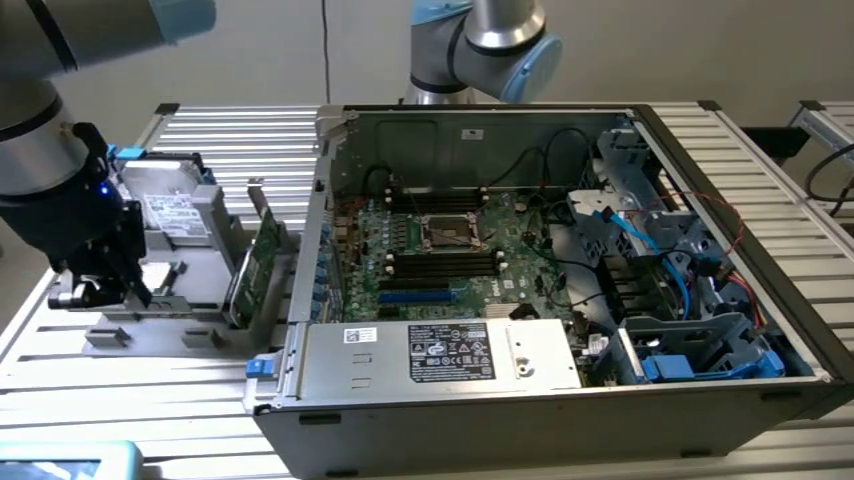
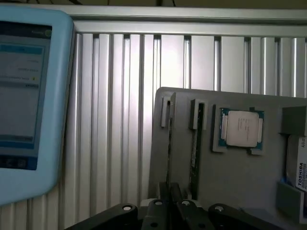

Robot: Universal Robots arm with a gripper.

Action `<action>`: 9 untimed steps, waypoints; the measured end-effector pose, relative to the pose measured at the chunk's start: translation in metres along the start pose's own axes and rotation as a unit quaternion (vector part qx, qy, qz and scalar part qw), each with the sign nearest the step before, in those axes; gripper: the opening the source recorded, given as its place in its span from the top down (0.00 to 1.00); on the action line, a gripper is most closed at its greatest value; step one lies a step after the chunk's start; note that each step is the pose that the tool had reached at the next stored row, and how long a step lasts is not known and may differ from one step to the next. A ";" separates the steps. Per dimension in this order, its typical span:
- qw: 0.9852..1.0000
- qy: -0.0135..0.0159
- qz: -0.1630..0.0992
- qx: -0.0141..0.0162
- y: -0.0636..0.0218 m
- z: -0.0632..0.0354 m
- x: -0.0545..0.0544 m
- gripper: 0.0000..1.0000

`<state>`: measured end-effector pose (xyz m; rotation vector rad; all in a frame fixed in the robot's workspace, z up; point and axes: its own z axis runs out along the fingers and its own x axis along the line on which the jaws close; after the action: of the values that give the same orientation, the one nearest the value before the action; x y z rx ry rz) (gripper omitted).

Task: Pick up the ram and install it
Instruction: 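Pick up the ram and move it above insertion slot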

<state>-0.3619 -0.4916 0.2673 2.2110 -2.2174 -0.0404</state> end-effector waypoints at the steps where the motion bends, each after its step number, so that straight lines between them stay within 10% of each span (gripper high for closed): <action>1: 1.000 0.000 0.000 0.000 0.0001 -0.0045 0.000 0.87; 9: 1.000 0.000 0.000 0.000 -0.0141 -0.0413 0.000 0.87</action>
<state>-0.3468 -0.4918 0.3082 2.2109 -2.2173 -0.0402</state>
